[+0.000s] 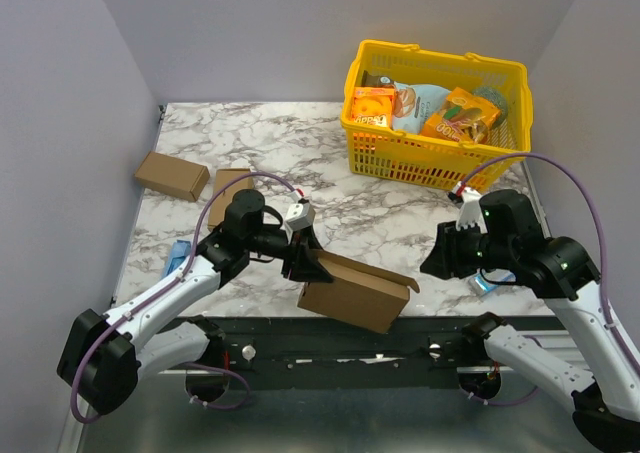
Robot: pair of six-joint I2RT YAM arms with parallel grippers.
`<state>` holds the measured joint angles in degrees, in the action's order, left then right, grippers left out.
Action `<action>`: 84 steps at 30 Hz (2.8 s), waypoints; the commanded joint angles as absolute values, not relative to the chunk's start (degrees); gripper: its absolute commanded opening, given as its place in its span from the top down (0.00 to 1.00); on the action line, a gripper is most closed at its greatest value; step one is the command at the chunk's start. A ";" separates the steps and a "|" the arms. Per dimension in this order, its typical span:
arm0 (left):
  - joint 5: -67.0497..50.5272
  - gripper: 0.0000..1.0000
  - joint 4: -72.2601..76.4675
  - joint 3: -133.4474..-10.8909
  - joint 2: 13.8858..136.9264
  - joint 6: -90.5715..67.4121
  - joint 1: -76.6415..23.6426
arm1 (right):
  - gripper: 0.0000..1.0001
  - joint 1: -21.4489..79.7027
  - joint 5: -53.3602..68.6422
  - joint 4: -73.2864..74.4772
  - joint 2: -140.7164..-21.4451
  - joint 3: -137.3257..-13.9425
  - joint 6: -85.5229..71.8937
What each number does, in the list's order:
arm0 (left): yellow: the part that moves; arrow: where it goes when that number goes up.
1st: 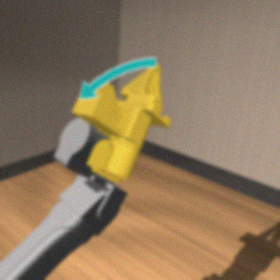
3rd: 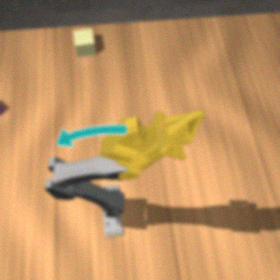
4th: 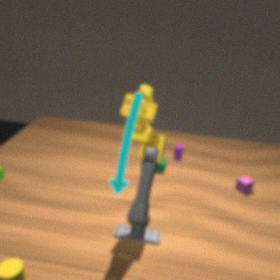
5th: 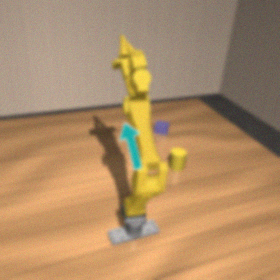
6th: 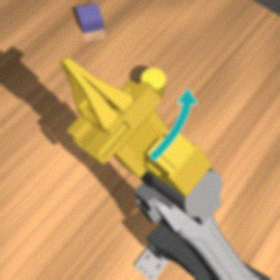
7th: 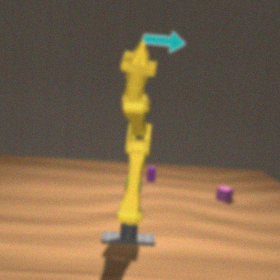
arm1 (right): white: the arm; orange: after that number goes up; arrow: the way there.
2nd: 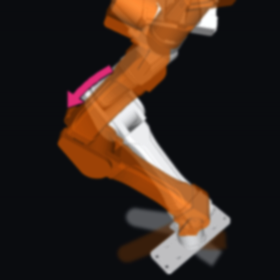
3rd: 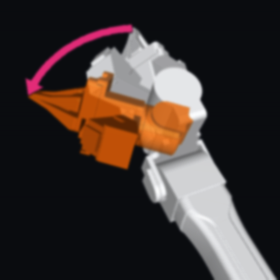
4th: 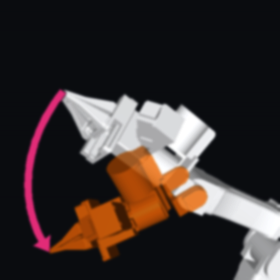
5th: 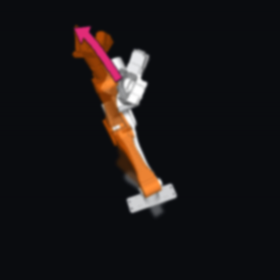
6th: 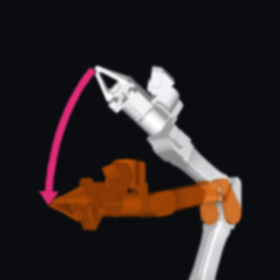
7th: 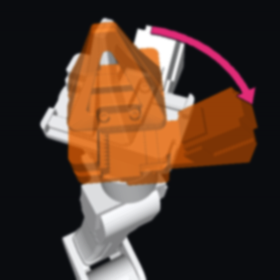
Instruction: Fold the paper box
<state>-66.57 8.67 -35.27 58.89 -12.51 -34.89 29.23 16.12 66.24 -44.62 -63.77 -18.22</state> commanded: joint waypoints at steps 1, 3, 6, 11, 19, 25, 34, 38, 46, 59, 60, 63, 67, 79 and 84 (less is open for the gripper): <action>-67.24 0.88 6.86 -37.09 59.76 -10.72 -34.54 | 0.57 29.00 18.90 72.33 -42.54 -66.01 -16.09; -66.54 0.88 5.72 -37.26 59.77 -9.94 -34.54 | 0.59 29.00 19.16 71.29 -42.10 -64.87 -15.65; -65.75 0.88 5.27 -37.27 59.33 -9.58 -34.54 | 0.63 29.00 22.76 69.09 -42.10 -62.67 -15.21; -65.57 0.88 5.19 -37.27 59.59 -9.58 -34.54 | 0.65 29.09 25.21 67.86 -42.10 -60.04 -13.54; -65.39 0.88 5.10 -37.27 59.59 -9.58 -34.54 | 0.66 29.09 25.92 64.34 -42.98 -56.25 -13.53; -65.39 0.88 5.10 -37.18 59.94 -9.58 -34.54 | 0.67 29.09 25.93 62.67 -43.68 -55.28 -13.53; -64.86 0.88 4.92 -37.18 60.12 -9.58 -34.54 | 0.71 29.09 27.42 60.21 -44.74 -53.44 -14.33; -64.78 0.88 4.83 -37.27 60.12 -9.58 -34.54 | 0.72 29.09 27.77 60.47 -44.74 -53.26 -14.24; -64.77 0.89 4.83 -37.18 60.03 -9.49 -34.54 | 0.80 29.09 26.72 60.38 -44.82 -51.59 -14.06; -45.55 0.91 -4.03 -36.39 53.18 2.17 -38.58 | 0.99 29.09 26.02 55.99 -44.56 -51.07 -23.53; -43.44 0.91 -4.65 -36.30 52.48 2.89 -39.63 | 0.99 29.09 25.75 54.77 -44.39 -50.80 -24.42; -39.38 0.91 -5.18 -35.51 50.63 3.95 -41.83 | 0.99 29.00 24.44 52.66 -43.86 -49.92 -27.59; -38.41 0.90 -5.71 -35.60 51.24 4.39 -42.71 | 0.99 29.09 23.12 50.02 -42.81 -48.96 -31.19; -37.35 0.90 -6.33 -35.59 51.59 5.01 -43.77 | 0.99 29.09 19.87 49.39 -42.10 -50.71 -34.45; -37.09 0.90 -6.42 -35.51 51.59 5.01 -43.94 | 0.99 29.09 19.07 49.22 -42.01 -50.89 -34.98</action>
<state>-41.91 -4.34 -36.12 50.94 3.70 -43.81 28.91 18.24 52.23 -42.92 -48.69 -33.10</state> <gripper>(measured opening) 0.447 0.012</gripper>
